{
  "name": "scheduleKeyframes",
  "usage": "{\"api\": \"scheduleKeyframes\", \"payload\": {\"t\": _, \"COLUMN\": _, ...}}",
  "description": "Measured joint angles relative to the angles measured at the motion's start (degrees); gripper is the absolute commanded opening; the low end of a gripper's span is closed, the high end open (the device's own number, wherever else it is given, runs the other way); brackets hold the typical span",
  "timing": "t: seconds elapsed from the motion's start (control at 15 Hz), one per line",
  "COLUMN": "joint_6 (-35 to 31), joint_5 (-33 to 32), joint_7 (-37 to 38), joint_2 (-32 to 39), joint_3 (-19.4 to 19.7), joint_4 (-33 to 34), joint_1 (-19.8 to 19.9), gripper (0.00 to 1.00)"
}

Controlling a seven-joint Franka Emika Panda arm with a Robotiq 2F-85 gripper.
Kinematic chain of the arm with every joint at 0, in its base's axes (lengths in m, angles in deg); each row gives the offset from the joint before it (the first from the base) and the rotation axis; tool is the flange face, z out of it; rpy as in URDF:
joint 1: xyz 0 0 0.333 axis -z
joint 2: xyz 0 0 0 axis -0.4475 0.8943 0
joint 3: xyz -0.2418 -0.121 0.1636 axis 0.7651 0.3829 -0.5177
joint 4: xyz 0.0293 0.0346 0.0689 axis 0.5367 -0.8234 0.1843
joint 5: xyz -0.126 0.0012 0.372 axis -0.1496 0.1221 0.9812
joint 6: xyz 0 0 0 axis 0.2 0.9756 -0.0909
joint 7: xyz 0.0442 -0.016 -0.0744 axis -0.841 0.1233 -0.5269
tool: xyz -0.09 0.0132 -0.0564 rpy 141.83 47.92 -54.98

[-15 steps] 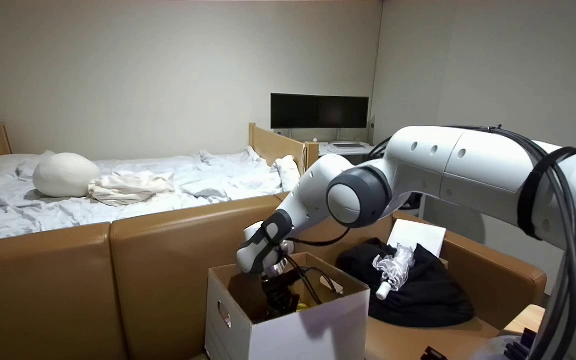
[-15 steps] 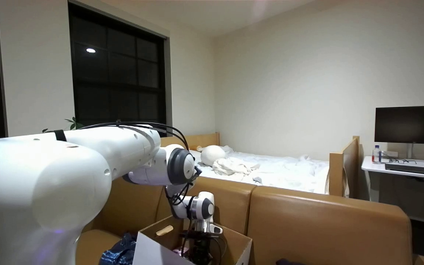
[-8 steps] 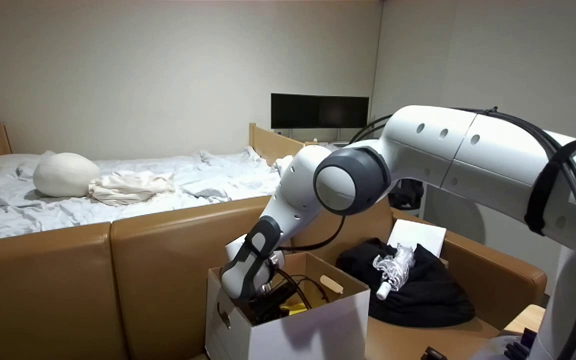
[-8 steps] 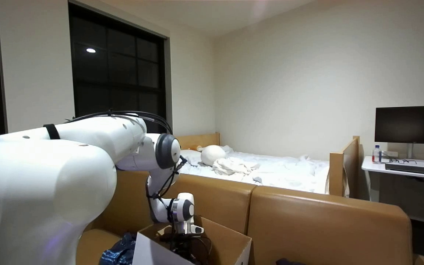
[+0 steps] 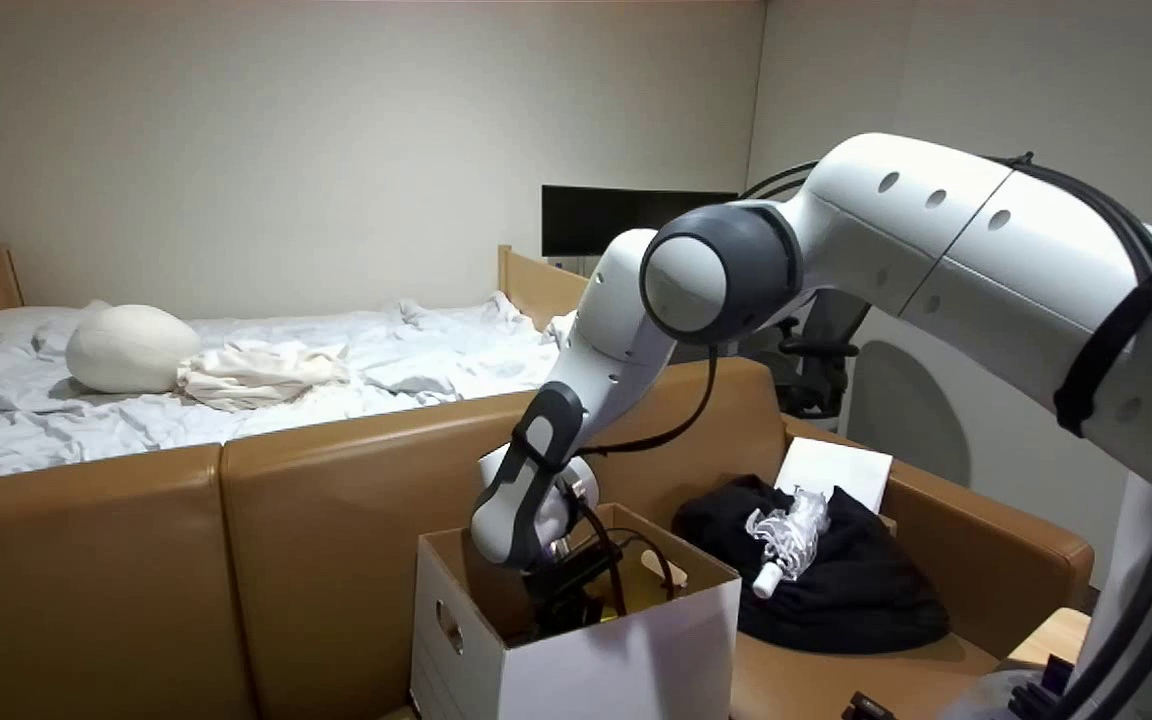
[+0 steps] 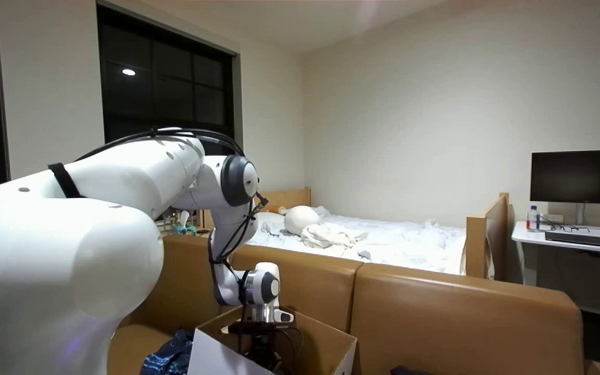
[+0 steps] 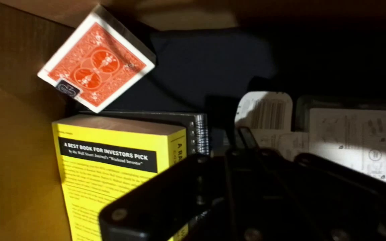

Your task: Take the umbrella and the jacket out of the box

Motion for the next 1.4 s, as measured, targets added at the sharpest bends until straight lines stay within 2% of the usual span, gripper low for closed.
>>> {"api": "scheduleKeyframes", "payload": {"t": 0.2, "joint_6": -1.0, "joint_5": 0.03, "joint_7": 0.0, "joint_2": -3.67, "joint_3": -0.02, "joint_4": -4.12, "joint_1": 1.72, "gripper": 0.03}}
{"api": "scheduleKeyframes", "payload": {"t": 0.47, "joint_6": -2.39, "joint_5": 0.03, "joint_7": 0.0, "joint_2": -6.37, "joint_3": -0.09, "joint_4": -6.23, "joint_1": 3.16, "gripper": 0.03}}
{"api": "scheduleKeyframes", "payload": {"t": 1.27, "joint_6": -2.46, "joint_5": 0.03, "joint_7": 0.01, "joint_2": -13.6, "joint_3": -0.14, "joint_4": -10.72, "joint_1": 3.26, "gripper": 0.01}}
{"api": "scheduleKeyframes", "payload": {"t": 1.33, "joint_6": -2.39, "joint_5": 0.03, "joint_7": 0.0, "joint_2": -13.64, "joint_3": -0.18, "joint_4": -10.74, "joint_1": 3.3, "gripper": 0.27}}
{"api": "scheduleKeyframes", "payload": {"t": 1.4, "joint_6": -2.39, "joint_5": 0.03, "joint_7": -0.05, "joint_2": -13.6, "joint_3": -0.3, "joint_4": -10.74, "joint_1": 3.38, "gripper": 0.26}}
